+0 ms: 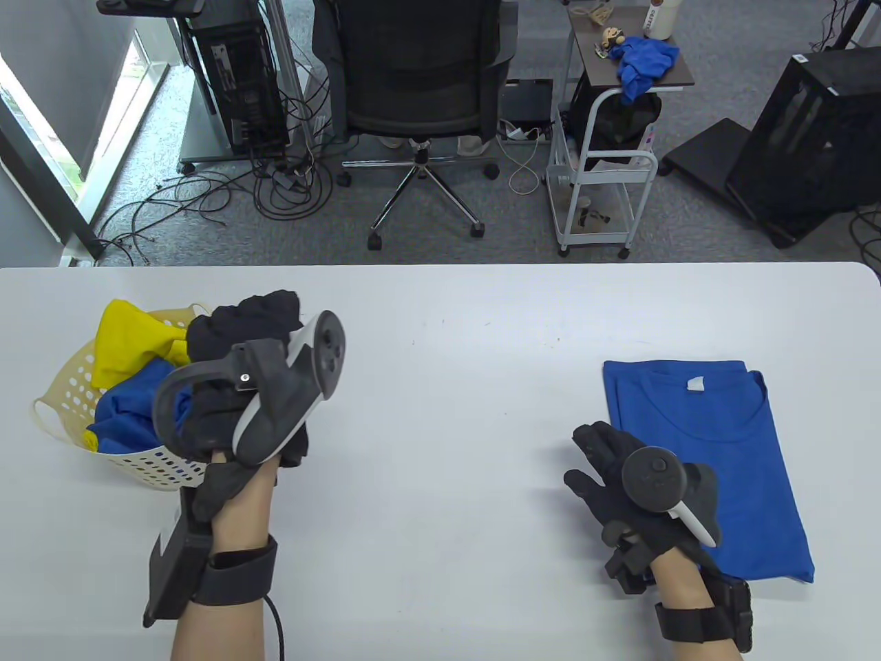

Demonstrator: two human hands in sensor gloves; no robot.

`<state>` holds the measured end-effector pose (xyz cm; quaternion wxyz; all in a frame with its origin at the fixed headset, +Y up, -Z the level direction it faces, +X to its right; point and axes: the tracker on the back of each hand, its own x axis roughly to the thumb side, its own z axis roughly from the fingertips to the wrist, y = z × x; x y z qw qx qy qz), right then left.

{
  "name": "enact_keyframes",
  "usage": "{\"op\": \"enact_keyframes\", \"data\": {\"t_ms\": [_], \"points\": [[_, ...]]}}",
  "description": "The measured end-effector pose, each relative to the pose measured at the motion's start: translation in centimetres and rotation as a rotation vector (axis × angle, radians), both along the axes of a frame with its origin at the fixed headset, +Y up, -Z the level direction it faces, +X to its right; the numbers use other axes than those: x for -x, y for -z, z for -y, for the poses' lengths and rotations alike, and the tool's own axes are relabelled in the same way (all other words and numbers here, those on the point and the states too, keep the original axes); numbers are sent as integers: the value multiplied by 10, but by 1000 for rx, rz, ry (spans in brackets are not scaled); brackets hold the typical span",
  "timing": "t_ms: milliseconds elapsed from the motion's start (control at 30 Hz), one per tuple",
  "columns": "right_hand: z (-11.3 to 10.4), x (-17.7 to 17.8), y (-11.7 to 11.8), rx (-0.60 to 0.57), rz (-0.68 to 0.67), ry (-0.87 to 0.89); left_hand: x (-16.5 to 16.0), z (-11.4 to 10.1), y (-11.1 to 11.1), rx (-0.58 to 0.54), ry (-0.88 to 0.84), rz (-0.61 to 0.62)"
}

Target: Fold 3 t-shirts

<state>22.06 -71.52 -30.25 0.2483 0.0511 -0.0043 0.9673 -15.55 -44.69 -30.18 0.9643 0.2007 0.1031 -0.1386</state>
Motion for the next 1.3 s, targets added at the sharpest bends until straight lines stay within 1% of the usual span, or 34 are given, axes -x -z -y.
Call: {"op": "enact_keyframes", "data": {"t_ms": [267,567,700,800,833,867,1000,1100,1167,1233,1300], "points": [[1,-1,0,-5,-6,7,-87,1,-3,-32,19,201],[1,-2,0,-14,-15,26,-184,8,-13,-8,-42,417],[1,-2,-1,-16,-24,34,-217,9,-21,-19,-81,506],[1,-2,-2,-15,-31,34,-224,6,-22,-62,-97,531],[1,-3,-2,-14,-32,34,-223,5,-22,-60,-110,535],[1,-3,-2,-13,-32,39,-221,4,-21,-52,-121,526],[2,-4,-1,-8,-30,38,-200,-2,-16,-99,-122,474],[2,-3,-2,-16,-19,24,-188,0,-14,-70,-140,465],[2,-3,-2,-16,-21,15,-188,5,-15,-67,-126,472],[3,-2,-2,-17,-18,8,-193,10,-14,-41,-104,479],[2,-4,-2,-29,2,9,-209,11,-14,-9,-124,506]]}}
